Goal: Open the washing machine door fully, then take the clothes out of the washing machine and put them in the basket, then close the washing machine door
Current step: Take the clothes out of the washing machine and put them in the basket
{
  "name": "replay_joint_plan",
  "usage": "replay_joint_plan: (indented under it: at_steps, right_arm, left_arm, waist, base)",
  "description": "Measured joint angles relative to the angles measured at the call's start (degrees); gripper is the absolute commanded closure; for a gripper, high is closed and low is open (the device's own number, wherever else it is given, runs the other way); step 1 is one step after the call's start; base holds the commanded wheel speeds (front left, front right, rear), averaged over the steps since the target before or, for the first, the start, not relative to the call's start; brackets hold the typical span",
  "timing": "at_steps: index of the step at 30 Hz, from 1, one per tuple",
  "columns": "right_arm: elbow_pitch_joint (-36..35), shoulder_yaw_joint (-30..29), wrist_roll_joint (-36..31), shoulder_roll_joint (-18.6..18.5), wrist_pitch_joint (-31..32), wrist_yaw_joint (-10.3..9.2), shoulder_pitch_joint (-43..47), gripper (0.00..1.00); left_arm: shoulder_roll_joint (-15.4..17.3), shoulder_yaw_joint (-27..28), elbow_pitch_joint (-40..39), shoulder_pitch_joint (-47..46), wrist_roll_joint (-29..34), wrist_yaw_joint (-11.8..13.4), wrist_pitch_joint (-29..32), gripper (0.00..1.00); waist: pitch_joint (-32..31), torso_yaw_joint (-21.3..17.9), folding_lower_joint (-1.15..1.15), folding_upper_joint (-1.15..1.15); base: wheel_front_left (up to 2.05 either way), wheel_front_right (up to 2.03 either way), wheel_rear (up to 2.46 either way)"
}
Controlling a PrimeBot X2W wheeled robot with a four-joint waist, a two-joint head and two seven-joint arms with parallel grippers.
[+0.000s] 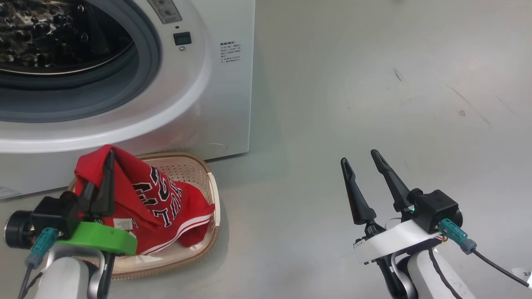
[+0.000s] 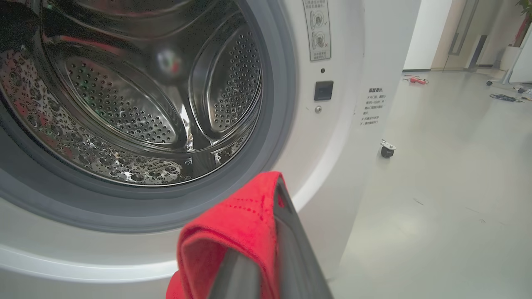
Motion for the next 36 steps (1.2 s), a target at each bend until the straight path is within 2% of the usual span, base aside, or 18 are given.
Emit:
replay_joint_plan:
  at_steps: [12, 25, 30, 33, 36]
  right_arm:
    - [-1.0, 0.5, 0.9, 0.0, 0.0, -0.04, -0.9, 0.00]
    - [-2.8, 0.9, 1.3, 0.0, 0.0, -0.59, -3.7, 0.00]
    - [-3.0, 0.9, 1.3, 0.0, 0.0, -0.65, -4.4, 0.00]
    - [-3.2, 0.8, 1.3, 0.1, 0.0, -0.69, -5.1, 0.00]
    - [-3.4, 0.5, 1.2, 0.1, 0.0, -1.10, -5.2, 0.00]
  left_arm:
    - [1.1, 2.3, 10.0, -0.4, 0.8, 1.2, 4.7, 1.00]
    - [3.6, 3.8, 18.7, -8.8, 0.7, 2.1, 9.8, 1.00]
    - [5.4, 5.7, 23.0, -10.4, 0.7, 3.5, 10.7, 1.00]
    - [6.6, 7.5, 25.8, -11.0, 0.7, 5.7, 10.7, 1.00]
    - [7.2, 8.9, 28.0, -12.1, 0.6, 6.7, 10.8, 1.00]
  waist:
    - [4.4, -2.7, 0.00, 0.00]
    - [12.2, -5.7, 0.00, 0.00]
    - [14.8, -7.0, 0.00, 0.00]
    - [16.1, -7.8, 0.00, 0.00]
    - [17.3, -8.4, 0.00, 0.00]
  base:
    - [0.00, 0.00, 0.00]
    - [0.00, 0.00, 0.00]
    - [0.00, 0.00, 0.00]
    - [0.00, 0.00, 0.00]
    - [0.00, 0.00, 0.00]
